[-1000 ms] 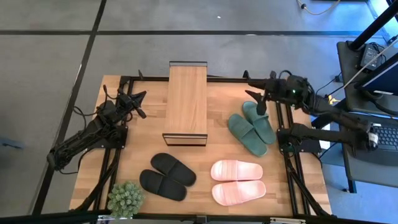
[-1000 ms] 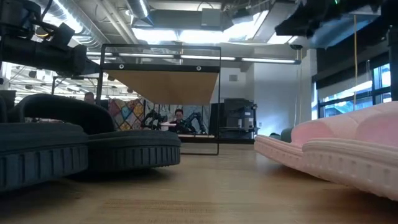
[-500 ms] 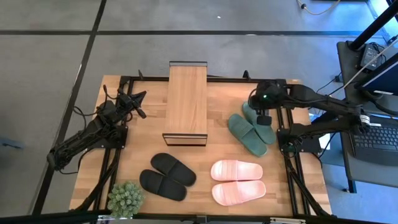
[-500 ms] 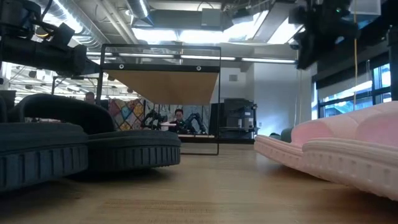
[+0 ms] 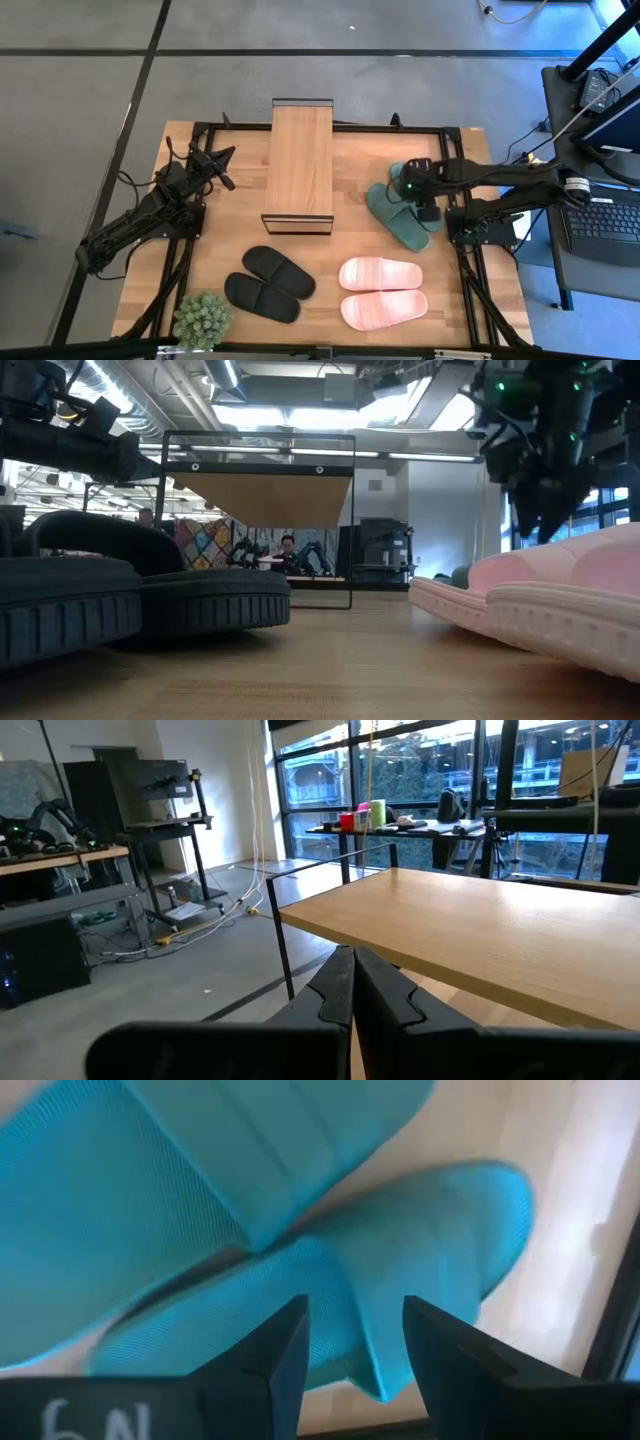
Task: Pick and place slides into the shelf
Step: Put the right green slipper on the shelf
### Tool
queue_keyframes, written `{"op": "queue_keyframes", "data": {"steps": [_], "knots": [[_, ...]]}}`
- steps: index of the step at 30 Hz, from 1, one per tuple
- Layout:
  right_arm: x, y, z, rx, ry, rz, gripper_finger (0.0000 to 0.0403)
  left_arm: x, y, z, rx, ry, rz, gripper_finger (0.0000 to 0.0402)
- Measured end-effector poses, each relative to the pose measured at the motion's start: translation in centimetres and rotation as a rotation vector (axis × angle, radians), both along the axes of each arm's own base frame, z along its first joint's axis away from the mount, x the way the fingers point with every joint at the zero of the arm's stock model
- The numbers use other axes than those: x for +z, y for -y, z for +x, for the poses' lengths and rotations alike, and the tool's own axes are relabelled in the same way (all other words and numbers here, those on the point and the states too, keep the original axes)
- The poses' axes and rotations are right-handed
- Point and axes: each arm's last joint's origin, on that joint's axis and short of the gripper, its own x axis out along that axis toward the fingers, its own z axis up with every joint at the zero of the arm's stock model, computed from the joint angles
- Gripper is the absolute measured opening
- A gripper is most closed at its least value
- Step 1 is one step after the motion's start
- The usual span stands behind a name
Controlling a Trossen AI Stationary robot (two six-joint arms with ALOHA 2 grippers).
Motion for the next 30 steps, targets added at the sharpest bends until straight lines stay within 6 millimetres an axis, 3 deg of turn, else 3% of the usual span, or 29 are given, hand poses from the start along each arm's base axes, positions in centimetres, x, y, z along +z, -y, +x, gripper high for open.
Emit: {"op": "queue_keyframes", "data": {"steps": [9, 30], "knots": [[-3.1, 0.0, -0.3, -0.008, 0.018, -0.114, 0.0163, 0.0, 0.0, 0.0, 0.000, 0.000, 0.000, 0.0000], [-4.1, 0.2, -0.4, -0.029, 0.034, -0.207, 0.0163, 0.0, 0.0, 0.0, 0.000, 0.001, -0.001, 0.0000]]}}
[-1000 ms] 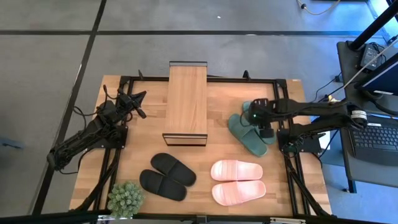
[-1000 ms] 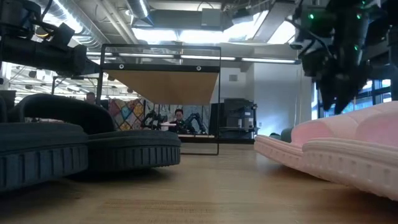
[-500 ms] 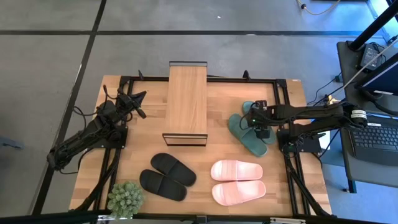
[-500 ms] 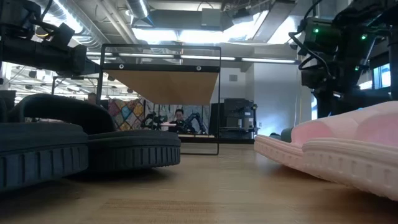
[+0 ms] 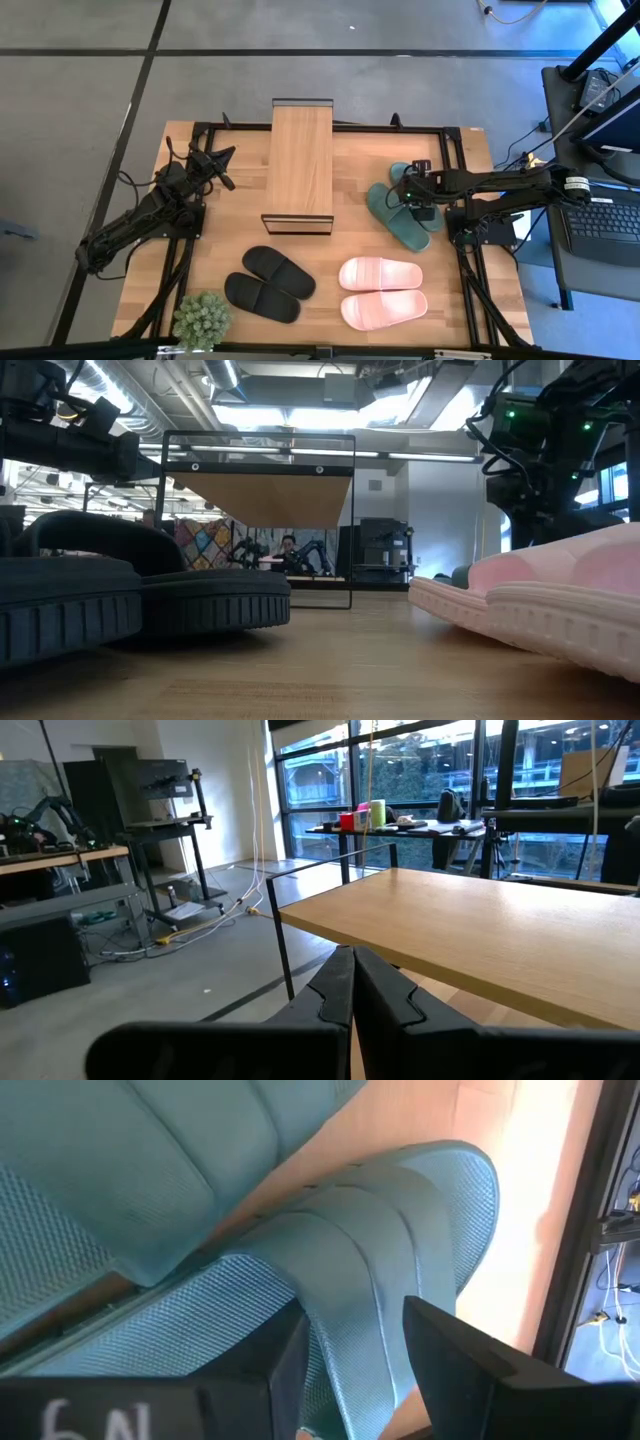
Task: Pick and place slides into the shelf
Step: Put the right green slipper on the shelf
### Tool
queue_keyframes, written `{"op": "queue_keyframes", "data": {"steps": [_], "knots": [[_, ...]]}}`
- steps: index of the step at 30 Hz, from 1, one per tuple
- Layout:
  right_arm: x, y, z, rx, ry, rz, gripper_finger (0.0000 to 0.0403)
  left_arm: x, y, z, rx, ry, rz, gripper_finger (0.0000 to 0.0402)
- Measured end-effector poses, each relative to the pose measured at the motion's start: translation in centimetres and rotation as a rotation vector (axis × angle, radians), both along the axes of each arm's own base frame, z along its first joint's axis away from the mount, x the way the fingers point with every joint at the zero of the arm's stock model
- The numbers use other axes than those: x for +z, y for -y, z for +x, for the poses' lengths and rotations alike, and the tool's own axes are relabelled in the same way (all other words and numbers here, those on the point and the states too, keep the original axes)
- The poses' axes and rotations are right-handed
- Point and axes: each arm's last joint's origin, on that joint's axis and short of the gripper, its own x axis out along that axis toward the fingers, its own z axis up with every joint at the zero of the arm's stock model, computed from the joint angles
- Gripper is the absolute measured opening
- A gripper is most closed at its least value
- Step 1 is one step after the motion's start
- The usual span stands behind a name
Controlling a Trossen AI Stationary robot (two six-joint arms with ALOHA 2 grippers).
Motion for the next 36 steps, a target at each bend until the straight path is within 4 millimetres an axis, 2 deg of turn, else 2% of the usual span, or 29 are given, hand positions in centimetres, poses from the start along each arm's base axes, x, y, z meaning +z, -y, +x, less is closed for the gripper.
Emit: {"op": "queue_keyframes", "data": {"steps": [5, 13, 21, 24, 28, 33, 36], "knots": [[0.0, 0.0, 0.0, 0.000, 0.005, -0.001, 0.0139, 0.0, 0.0, 0.0, 0.000, 0.000, 0.000, 0.0000], [0.0, 0.0, 0.1, 0.000, 0.008, -0.002, 0.0017, 0.0, 0.0, 0.0, 0.000, 0.000, 0.000, 0.0000], [0.5, 0.1, 0.1, -0.054, 0.017, -0.082, 0.0011, 0.0, 0.0, 0.0, 0.000, 0.000, 0.001, 0.0000], [1.6, 0.2, 0.5, -0.064, 0.011, -0.168, 0.0010, 0.0, 0.0, 0.0, 0.000, 0.000, 0.001, 0.0000], [4.1, 0.5, 1.4, -0.058, 0.032, -0.282, 0.0010, 0.0, 0.0, 0.0, -0.008, 0.029, -0.025, 0.0000], [8.2, 0.8, 2.9, 0.008, 0.078, -0.386, 0.0010, 0.2, 0.0, 0.0, -0.019, 0.166, -0.124, 0.0000], [10.8, 1.0, 3.6, 0.061, 0.108, -0.436, 0.0010, 0.8, 0.1, 0.0, -0.041, 0.316, -0.175, 0.0000]]}}
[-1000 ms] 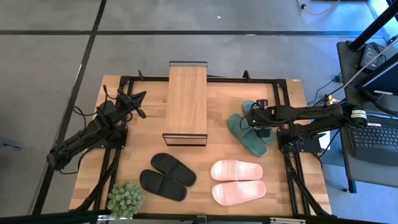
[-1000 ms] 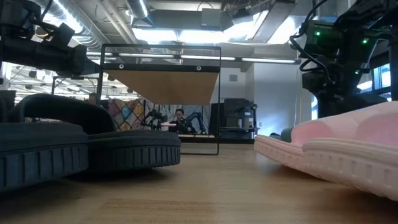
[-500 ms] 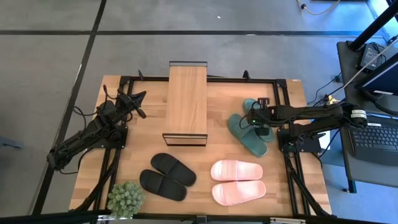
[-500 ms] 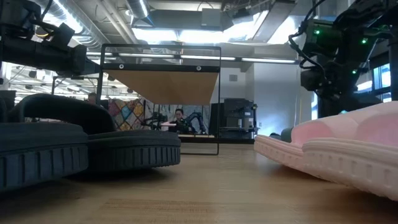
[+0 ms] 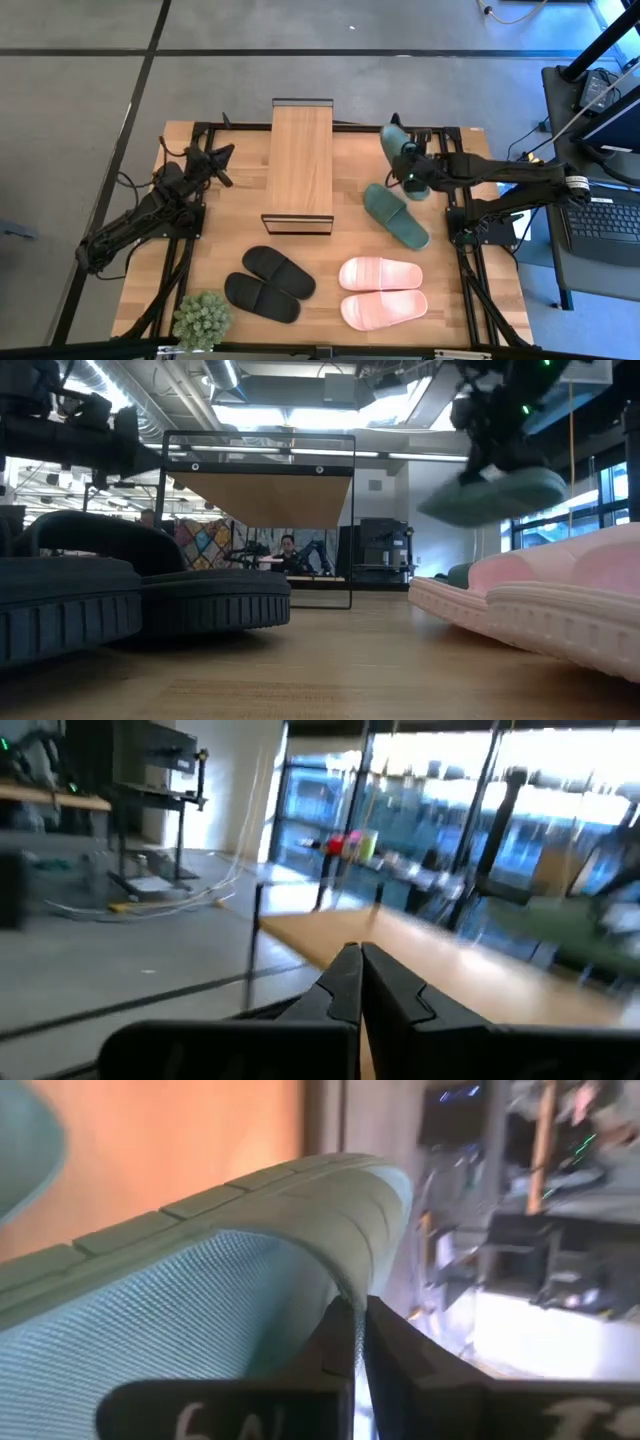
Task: Pick and place slides into the shelf
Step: Put the right green slipper on the shelf
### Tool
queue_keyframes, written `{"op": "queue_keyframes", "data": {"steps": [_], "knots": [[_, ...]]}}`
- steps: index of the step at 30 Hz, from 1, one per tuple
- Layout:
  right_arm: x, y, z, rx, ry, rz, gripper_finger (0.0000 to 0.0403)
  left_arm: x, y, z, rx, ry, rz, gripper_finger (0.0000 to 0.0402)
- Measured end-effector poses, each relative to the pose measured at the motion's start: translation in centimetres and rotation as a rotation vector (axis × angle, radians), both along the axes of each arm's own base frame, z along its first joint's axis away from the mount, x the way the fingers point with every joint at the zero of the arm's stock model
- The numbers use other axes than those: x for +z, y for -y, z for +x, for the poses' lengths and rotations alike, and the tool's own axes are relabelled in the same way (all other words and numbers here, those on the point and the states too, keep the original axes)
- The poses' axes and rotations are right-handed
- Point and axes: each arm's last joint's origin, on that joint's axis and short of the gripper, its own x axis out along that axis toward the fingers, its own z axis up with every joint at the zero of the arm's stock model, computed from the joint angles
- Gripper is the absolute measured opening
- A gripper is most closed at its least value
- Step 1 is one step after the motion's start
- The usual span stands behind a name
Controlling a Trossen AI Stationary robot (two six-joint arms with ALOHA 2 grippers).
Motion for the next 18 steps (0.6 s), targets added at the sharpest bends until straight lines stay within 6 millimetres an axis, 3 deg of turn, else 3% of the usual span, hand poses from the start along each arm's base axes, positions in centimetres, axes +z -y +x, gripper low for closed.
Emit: {"op": "queue_keyframes", "data": {"steps": [4, 9, 18], "knots": [[3.2, 0.2, 1.1, 0.084, 0.061, -0.080, 0.0010, 1.4, 0.3, -0.1, -0.078, 0.218, 0.002, 0.0000], [6.1, 0.3, 2.1, 0.162, 0.145, -0.183, 0.0010, 2.6, 0.8, -0.3, -0.196, 0.300, 0.095, 0.0000], [7.5, 0.1, 3.2, 0.356, 0.233, -0.206, 0.0010, 4.6, 1.1, -0.1, -0.378, 0.418, -0.104, 0.0000]]}}
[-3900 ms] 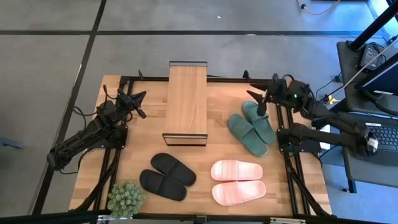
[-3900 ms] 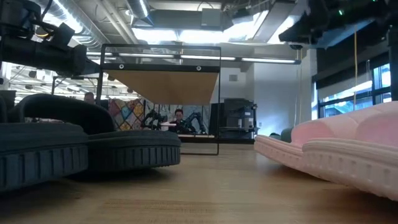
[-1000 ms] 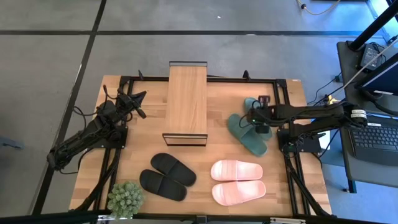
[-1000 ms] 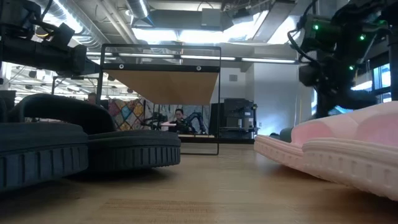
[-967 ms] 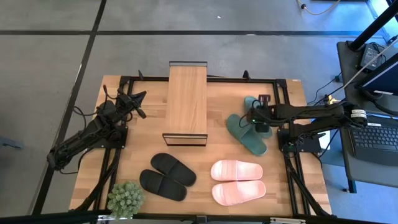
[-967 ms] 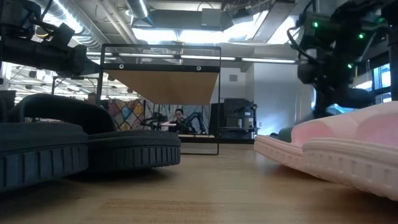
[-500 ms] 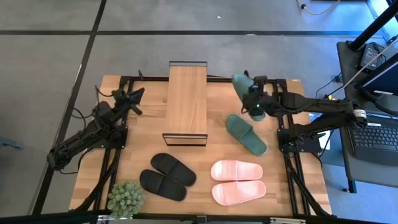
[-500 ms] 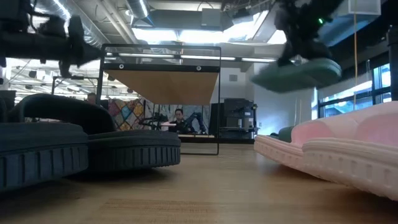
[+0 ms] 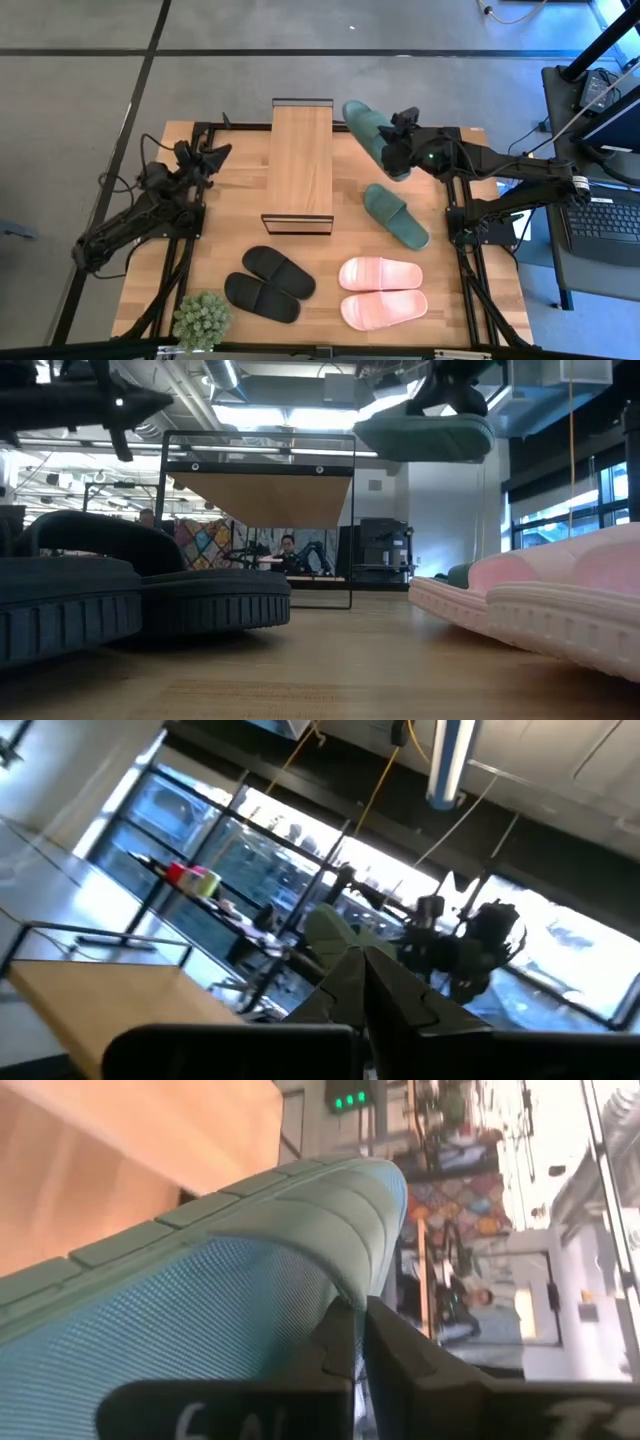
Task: Pick and place slides into the shelf
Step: Put the right green slipper on the shelf
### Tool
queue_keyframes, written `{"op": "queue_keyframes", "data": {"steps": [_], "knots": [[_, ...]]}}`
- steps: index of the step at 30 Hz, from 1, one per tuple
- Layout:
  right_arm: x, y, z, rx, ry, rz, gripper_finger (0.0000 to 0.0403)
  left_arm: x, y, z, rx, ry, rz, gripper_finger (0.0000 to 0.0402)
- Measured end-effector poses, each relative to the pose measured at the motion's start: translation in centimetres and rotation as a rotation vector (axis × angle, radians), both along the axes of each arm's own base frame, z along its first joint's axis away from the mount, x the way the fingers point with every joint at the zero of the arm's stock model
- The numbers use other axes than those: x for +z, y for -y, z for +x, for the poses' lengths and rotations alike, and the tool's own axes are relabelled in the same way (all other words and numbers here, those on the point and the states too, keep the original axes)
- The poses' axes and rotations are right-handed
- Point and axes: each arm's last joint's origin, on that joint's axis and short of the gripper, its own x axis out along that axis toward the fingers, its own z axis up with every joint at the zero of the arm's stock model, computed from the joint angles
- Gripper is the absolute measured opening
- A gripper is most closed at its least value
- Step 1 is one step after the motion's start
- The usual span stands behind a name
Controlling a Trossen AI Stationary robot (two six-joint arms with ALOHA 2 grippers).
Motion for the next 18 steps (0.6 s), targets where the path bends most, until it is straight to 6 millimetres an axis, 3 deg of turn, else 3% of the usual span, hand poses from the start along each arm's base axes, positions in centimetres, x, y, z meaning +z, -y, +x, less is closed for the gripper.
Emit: {"op": "queue_keyframes", "data": {"steps": [7, 18], "knots": [[0.0, 0.0, 0.0, 0.000, 0.004, 0.000, 0.0010, 2.1, -0.1, 0.1, -0.002, 0.012, -0.001, 0.0000], [0.0, 0.0, 0.0, 0.000, 0.005, 0.002, 0.0010, 2.3, -0.1, 0.1, 0.030, -0.018, 0.061, 0.0000]]}}
